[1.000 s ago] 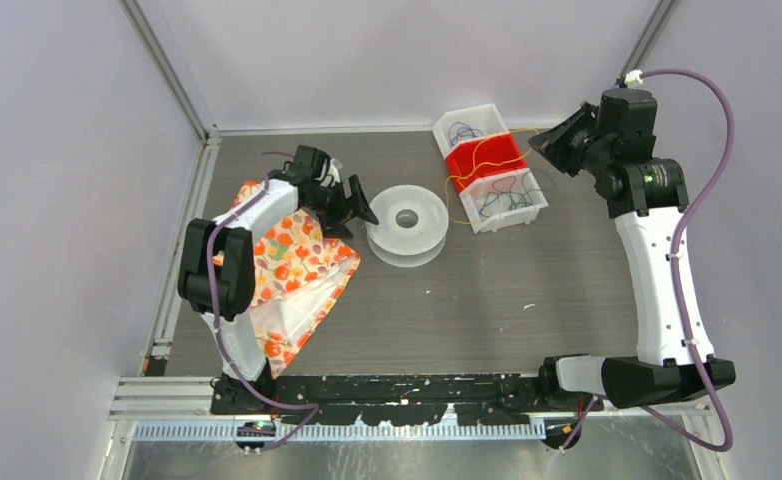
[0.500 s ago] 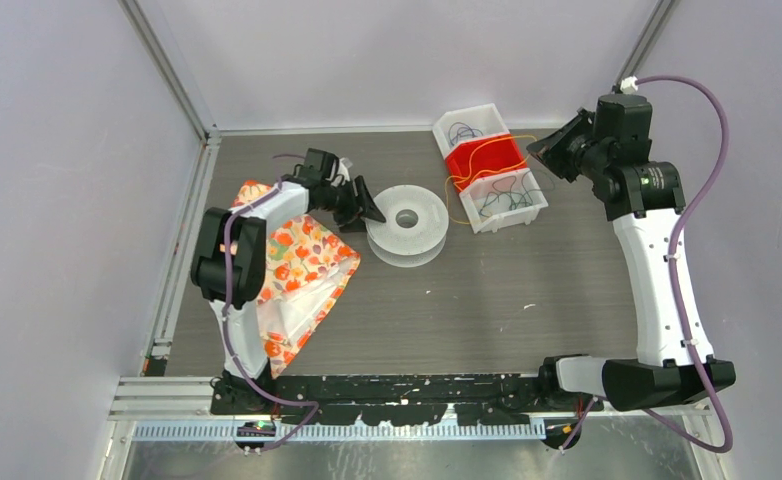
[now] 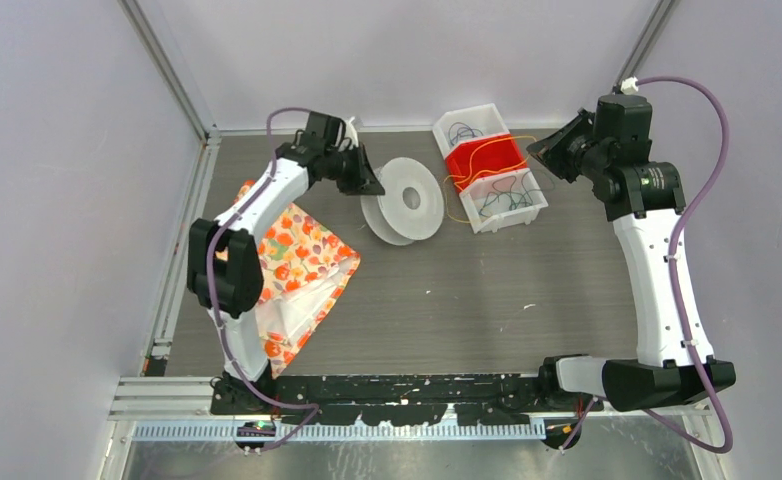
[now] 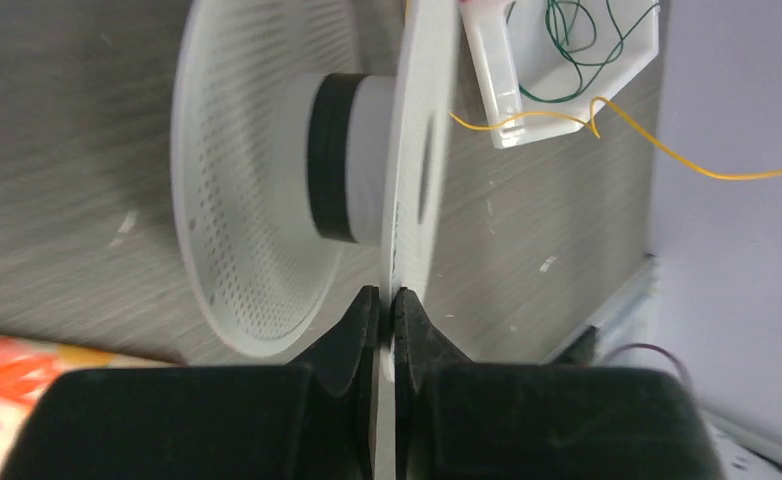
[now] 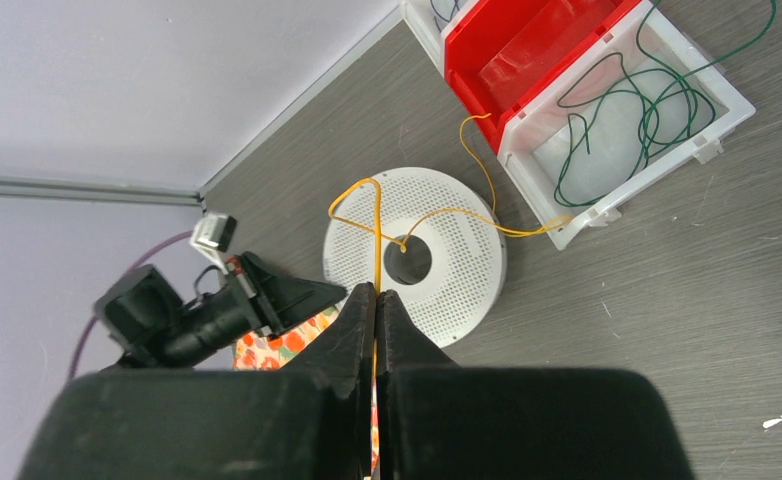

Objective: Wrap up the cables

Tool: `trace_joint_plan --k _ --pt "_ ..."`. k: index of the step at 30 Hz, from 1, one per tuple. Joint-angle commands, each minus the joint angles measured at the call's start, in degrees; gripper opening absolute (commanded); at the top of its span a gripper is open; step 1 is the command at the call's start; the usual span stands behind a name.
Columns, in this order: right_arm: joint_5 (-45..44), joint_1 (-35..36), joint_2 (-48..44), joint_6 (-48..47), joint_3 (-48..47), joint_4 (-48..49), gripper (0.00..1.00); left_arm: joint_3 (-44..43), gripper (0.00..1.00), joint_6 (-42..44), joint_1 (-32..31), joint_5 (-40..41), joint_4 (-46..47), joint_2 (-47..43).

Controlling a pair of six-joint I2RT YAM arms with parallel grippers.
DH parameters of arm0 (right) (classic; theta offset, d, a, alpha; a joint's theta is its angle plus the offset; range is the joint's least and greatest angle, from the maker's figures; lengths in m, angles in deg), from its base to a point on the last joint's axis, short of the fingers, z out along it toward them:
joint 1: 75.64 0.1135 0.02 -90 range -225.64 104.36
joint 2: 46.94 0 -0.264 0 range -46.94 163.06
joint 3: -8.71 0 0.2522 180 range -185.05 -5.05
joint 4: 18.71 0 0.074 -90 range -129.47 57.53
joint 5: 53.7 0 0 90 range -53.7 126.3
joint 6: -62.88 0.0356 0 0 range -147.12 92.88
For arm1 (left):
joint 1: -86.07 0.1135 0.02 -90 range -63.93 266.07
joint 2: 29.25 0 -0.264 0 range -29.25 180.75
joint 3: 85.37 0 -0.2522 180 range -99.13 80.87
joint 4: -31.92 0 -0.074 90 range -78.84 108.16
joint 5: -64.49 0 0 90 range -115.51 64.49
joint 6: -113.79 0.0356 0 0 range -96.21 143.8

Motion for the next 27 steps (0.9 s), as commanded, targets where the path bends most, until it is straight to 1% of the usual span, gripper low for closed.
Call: trace_joint_plan --k 1,4,8,11,15,17,19,20,22,24,27 --pt "-0.8 0.0 -1.6 0.0 -1.2 0.5 0.0 -7.3 0.0 12.4 -4.3 16.8 -11.7 -7.2" --pt "-1.1 0.0 -1.7 0.1 -0.7 0.7 0.0 -9.0 0.0 17.7 -9.2 26.0 -14.4 -8.1" --pt "-0.8 0.0 -1.7 0.5 -0.1 0.9 0.0 -6.8 0.0 20.4 -13.8 32.3 -14.0 -8.1" --pt "-0.8 0.0 -2.0 0.6 0.0 0.9 0.01 -4.4 0.0 19.8 -15.9 33.8 -12.2 -8.5" --pt "-1.0 0.0 -2.4 0.6 0.4 0.7 0.0 -1.8 0.01 17.2 -18.1 34.3 -9.4 -9.8" --pt "-1.1 0.0 -2.8 0.7 0.9 0.9 0.0 -0.3 0.01 16.9 -19.4 33.4 -7.4 -10.5" --pt "-1.2 0.0 -3.1 0.7 1.3 0.9 0.01 0.1 0.01 16.7 -20.7 34.5 -6.8 -10.4" --pt "-1.2 0.0 -3.3 0.7 1.5 0.9 0.0 -0.6 0.05 16.5 -21.1 35.2 -7.6 -10.0" --pt "-1.3 0.0 -3.5 0.8 1.8 0.7 0.01 -2.6 0.17 15.6 -21.4 35.9 -10.8 -8.7" --pt "-1.2 0.0 -3.6 0.8 1.9 0.5 0.0 -4.7 0.26 14.8 -21.5 35.9 -13.5 -7.4" --pt "-1.2 0.0 -3.7 0.7 2.0 0.3 0.01 -6.2 0.42 14.6 -21.7 36.0 -15.4 -6.8"
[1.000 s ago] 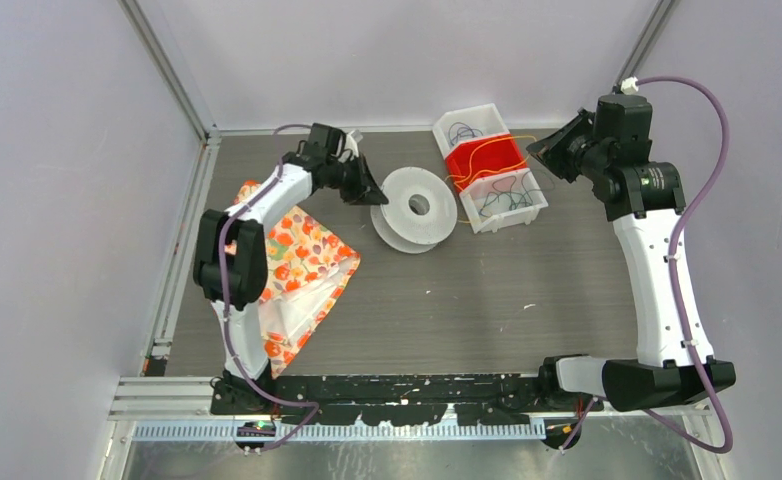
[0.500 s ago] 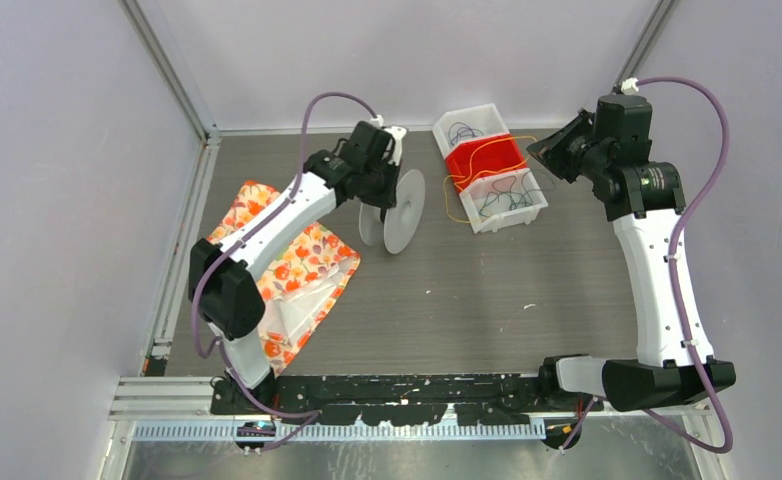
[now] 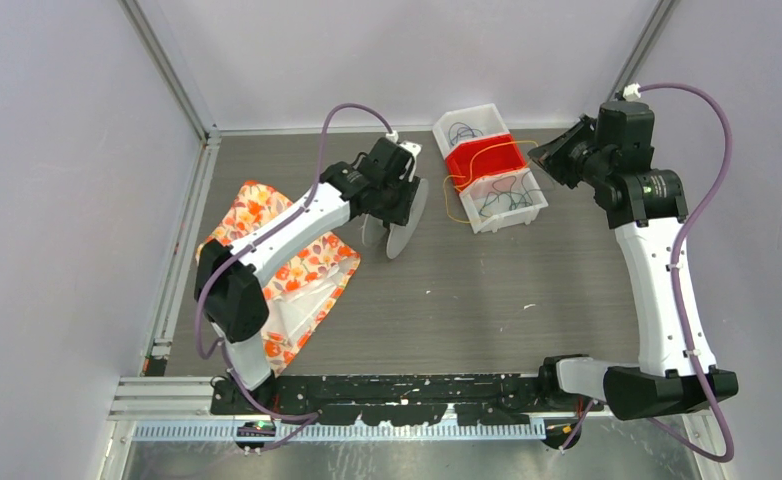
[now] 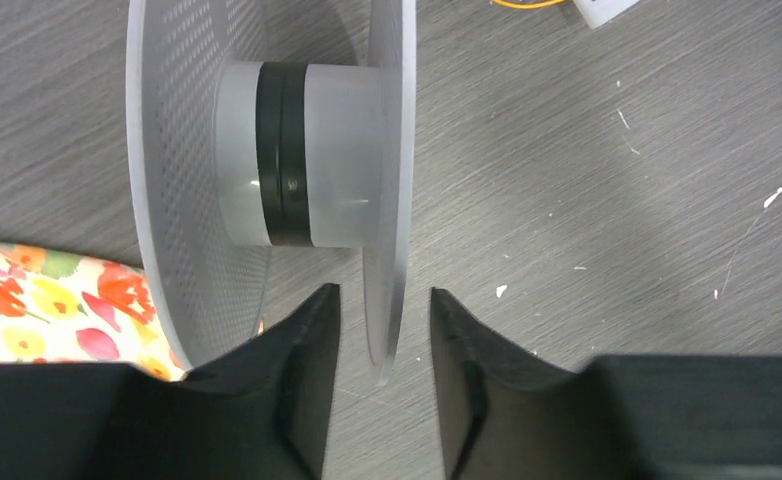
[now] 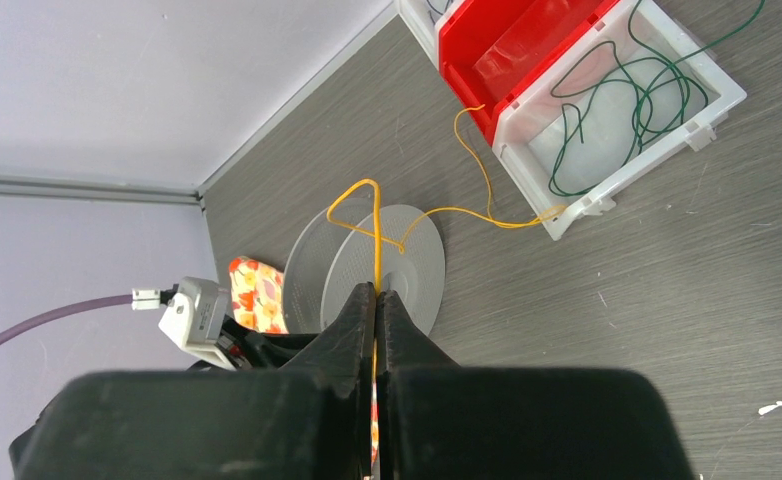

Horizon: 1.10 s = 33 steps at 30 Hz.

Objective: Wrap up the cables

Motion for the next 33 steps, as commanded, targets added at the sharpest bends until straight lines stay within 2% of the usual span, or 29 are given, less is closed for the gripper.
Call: trace_joint_plan --k 1,6,15,17,18,20,23,27,33 --pt "-0.9 0.0 -1.7 0.3 0.1 0.5 0.01 -3.7 0.45 -1.1 -0.1 2.0 -3.7 0.6" --pt "-0.9 0.0 -1.3 0.2 0.1 0.5 0.01 -6.2 0.51 -0.6 -0.2 2.3 -5.9 -1.5" --pt "-0.2 0.0 -0.3 0.8 0.6 1.3 0.01 -4.8 0.45 -0.9 0.1 11.7 -7.7 -9.9" --pt "0.1 0.1 -0.1 0.9 0.7 1.6 0.01 -3.1 0.49 -0.9 0.9 13.4 -7.2 -10.5" --pt "0.3 0.1 -0.1 1.0 0.8 1.7 0.01 -2.3 0.58 -0.7 1.8 13.5 -7.2 -10.5" --pt "0.9 0.1 0.2 1.2 0.6 1.9 0.01 -0.5 0.69 -0.4 3.6 12.1 -6.9 -10.1" --pt "-0.4 0.3 0.0 1.8 0.2 1.8 0.01 3.0 0.74 0.2 7.4 5.3 -4.8 -9.1" --pt "-2.7 2.3 1.5 2.2 -2.1 0.6 0.01 5.8 0.72 0.1 9.3 -1.1 -1.8 -8.2" --pt "-11.4 12.1 8.9 5.9 -7.8 -0.6 0.01 7.1 0.64 -1.9 9.3 -6.1 1.0 -6.8"
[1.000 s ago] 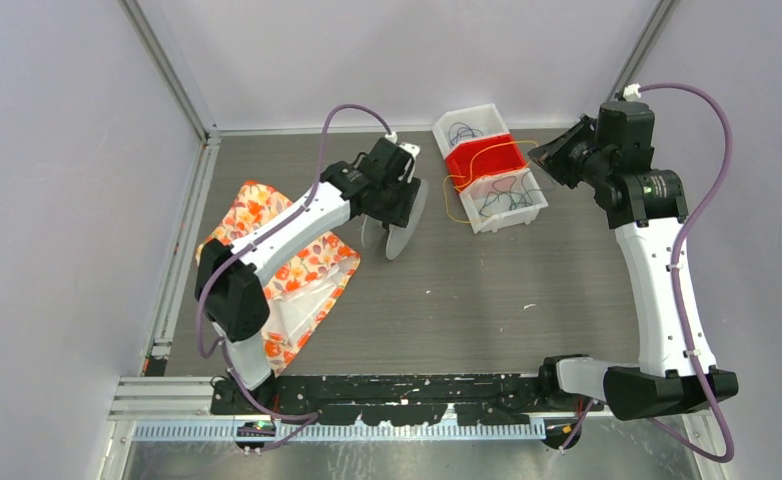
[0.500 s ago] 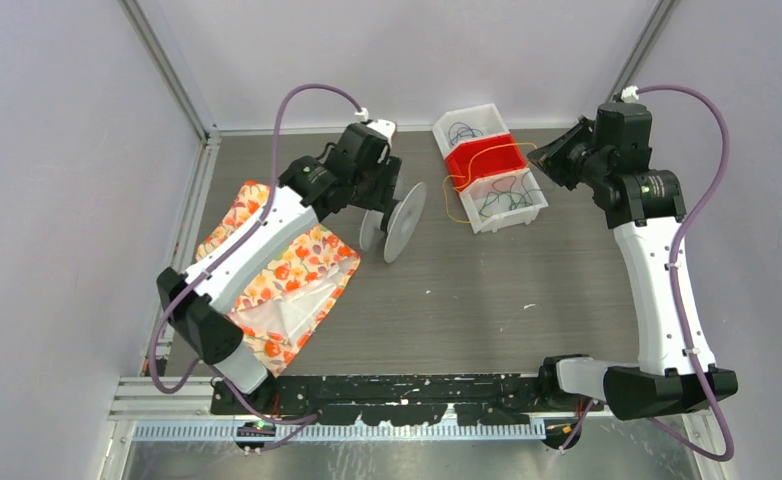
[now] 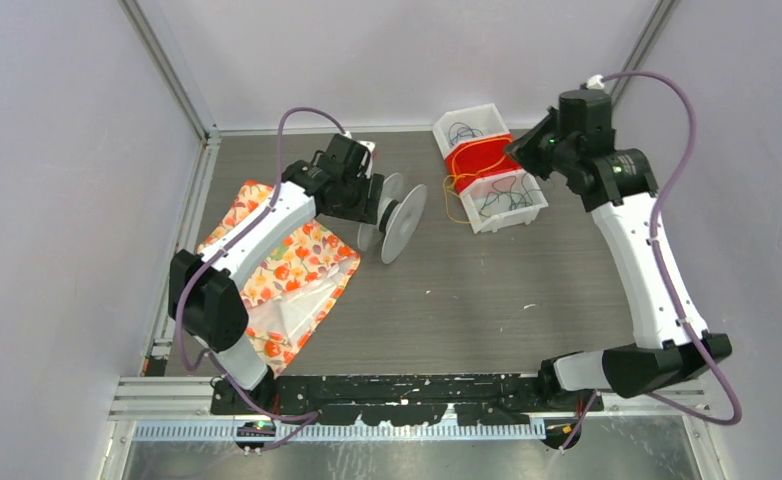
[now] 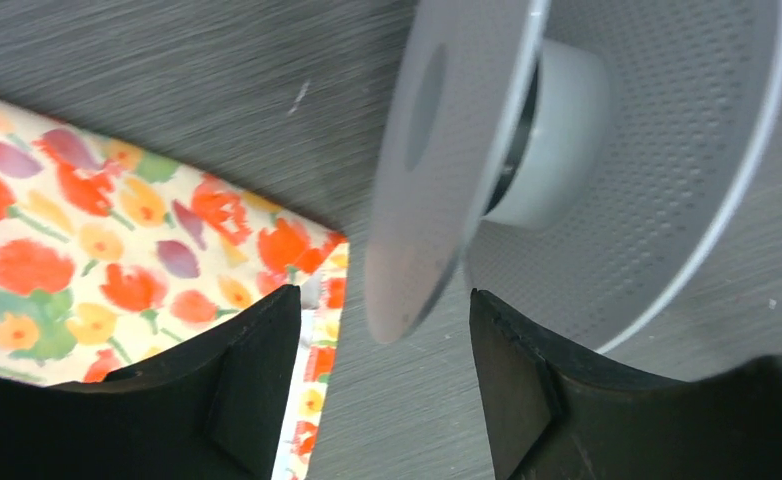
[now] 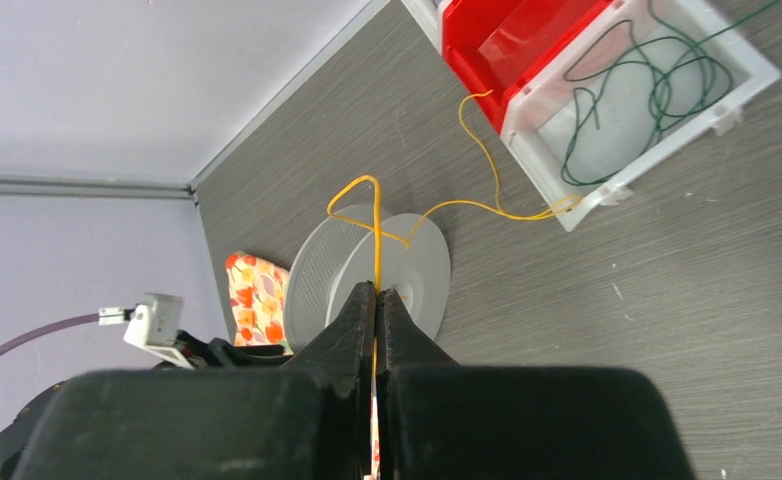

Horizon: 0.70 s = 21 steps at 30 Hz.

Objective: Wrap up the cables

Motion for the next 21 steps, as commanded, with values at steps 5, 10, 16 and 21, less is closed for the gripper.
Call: trace_joint_plan --k 5,10,16,21 --pt "-11.6 12.5 12.1 6.1 -9.4 0.1 0.0 0.9 0.62 -3.3 -0.5 -8.4 6.3 -0.5" --pt "-10.6 15.7 17.9 7.4 -13.1 2.3 0.01 2.0 0.61 -3.6 -0.5 -8.8 7.3 -1.0" --pt "-8.1 17.1 21.2 8.3 -14.8 4.3 0.01 4.3 0.6 -1.7 1.8 -15.7 9.3 -2.1" --pt "-6.9 17.1 19.8 9.2 -15.9 4.7 0.01 6.0 0.6 0.0 4.9 -21.3 10.8 -3.6"
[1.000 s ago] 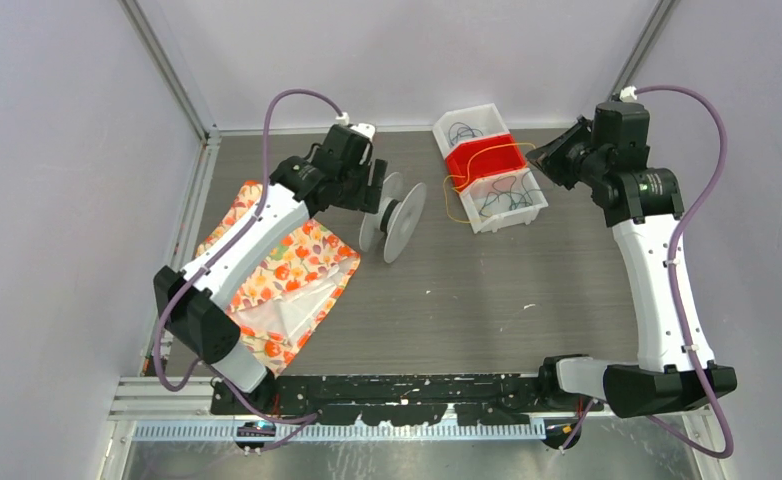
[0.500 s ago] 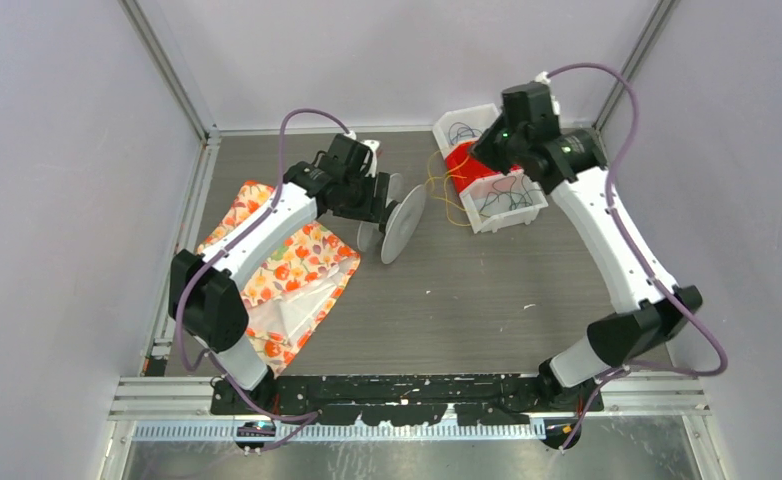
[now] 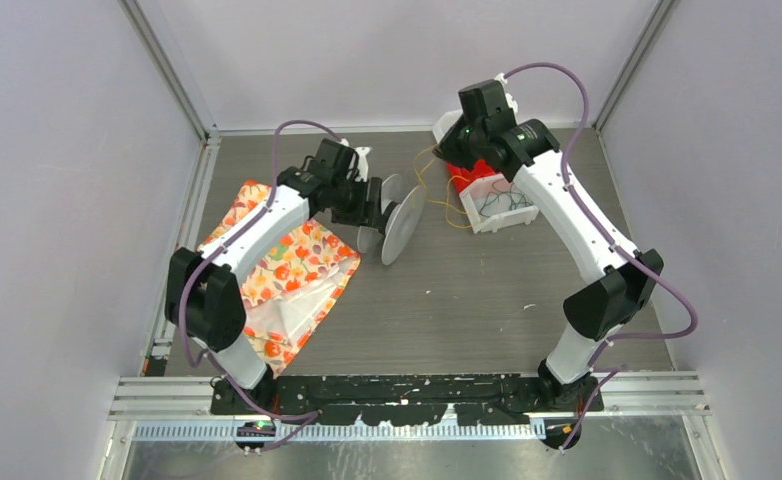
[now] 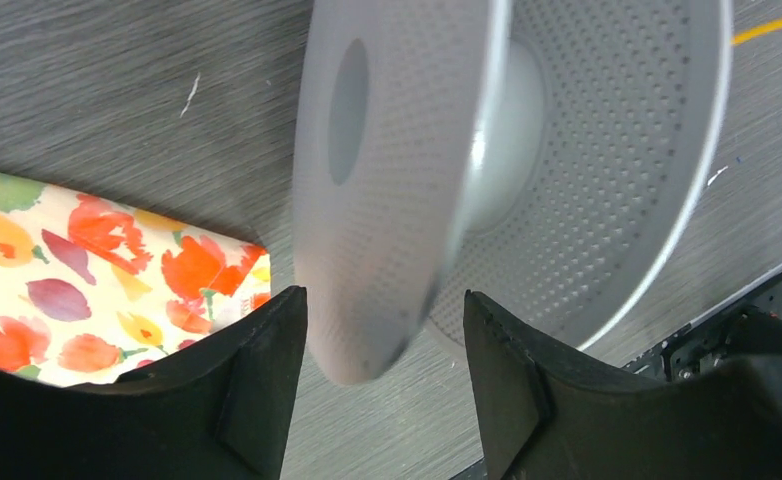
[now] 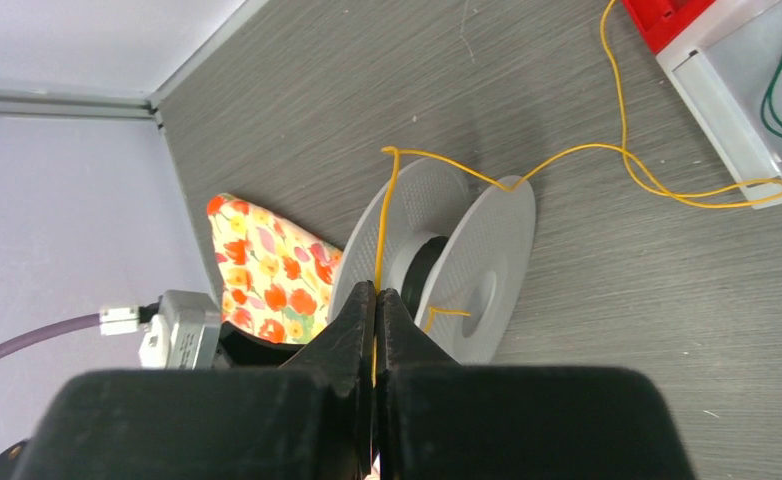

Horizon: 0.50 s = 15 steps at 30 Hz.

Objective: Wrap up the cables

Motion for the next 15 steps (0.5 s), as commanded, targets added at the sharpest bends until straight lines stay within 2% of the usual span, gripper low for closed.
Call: trace_joint_plan --k 1,6,15 --pt "0.8 0.1 -2.9 2.0 -4.0 3.1 0.01 0.0 0.6 2.6 2.5 -6.4 2.8 -3.5" --pt "2.1 0.2 -4.6 3.6 -4.5 3.1 0.01 1.2 0.58 3.0 5.1 -12.6 3.9 -4.0" --pt "2.0 2.0 -1.7 5.3 -5.4 4.1 0.0 1.5 0.58 3.0 5.7 -13.6 4.6 -3.9"
